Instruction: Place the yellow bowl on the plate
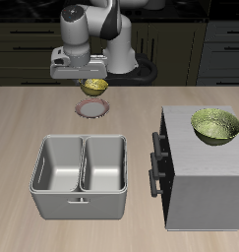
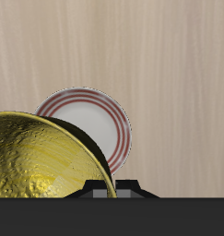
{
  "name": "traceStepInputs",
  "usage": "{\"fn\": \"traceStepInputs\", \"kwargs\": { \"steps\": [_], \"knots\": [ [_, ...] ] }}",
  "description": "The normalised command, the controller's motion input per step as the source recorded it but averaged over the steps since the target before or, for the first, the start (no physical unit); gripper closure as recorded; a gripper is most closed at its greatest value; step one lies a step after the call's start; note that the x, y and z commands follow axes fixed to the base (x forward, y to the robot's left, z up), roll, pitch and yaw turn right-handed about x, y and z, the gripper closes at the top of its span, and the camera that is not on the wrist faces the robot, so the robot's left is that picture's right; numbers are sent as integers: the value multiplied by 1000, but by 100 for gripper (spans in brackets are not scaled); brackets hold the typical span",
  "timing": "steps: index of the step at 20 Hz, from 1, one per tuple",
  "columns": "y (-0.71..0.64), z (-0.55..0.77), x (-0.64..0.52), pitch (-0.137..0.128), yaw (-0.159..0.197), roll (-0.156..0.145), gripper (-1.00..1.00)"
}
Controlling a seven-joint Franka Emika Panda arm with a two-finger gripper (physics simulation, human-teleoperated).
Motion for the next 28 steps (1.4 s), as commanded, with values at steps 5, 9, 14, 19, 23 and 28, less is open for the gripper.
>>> {"fn": "traceStepInputs", "kwargs": {
  "steps": [5,9,14,19,23,28],
  "knots": [
    [-119,-56,105,-2,14,-9,100],
    [-197,-100,159,1,3,-15,100],
    [17,-190,77,32,5,2,100],
    [84,-151,46,41,2,21,100],
    [119,-140,43,51,7,38,100],
    [237,-226,3,85,70,61,-100]
  ]
}}
